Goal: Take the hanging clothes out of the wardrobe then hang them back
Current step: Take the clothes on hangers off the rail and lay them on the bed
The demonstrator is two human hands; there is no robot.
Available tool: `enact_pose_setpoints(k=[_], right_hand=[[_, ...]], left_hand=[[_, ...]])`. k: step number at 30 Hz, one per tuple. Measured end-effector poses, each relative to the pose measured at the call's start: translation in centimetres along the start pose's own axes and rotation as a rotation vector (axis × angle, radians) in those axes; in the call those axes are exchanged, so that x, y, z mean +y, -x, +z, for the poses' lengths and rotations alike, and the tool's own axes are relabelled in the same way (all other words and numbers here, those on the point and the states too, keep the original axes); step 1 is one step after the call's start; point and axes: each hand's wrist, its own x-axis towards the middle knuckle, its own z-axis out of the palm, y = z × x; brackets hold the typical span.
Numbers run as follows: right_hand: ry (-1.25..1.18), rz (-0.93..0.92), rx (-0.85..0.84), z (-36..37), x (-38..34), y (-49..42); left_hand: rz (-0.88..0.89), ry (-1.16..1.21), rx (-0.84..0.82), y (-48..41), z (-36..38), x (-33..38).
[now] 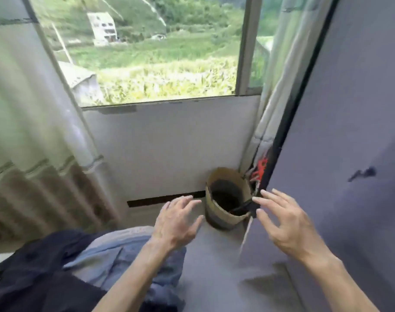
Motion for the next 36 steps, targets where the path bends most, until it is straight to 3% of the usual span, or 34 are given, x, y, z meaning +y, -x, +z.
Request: enact_pose_setpoints(k=[9, 19, 26, 36], right_hand=[[0.186, 0.459, 0.311, -13.8, 12.6, 7.9], [0.355, 0.943, 0.455, -19.1, 16.0, 18.2], [0.531, 1.111, 0.595, -23.2, 14.1, 22.4], [0.795, 1.132, 0.919, -35.6, 17.9, 23.9]], left_hand=[[0.539, 0.029, -0.095, -11.9, 2.8, 22.7], [0.956, 0.061, -0.293, -16.6, 8.1, 38.0], [1.194, 0.097, -0.312, -16.8, 9.3, 46.2], [1.347, 0.279, -0.443, -13.1, 10.2, 58.9]])
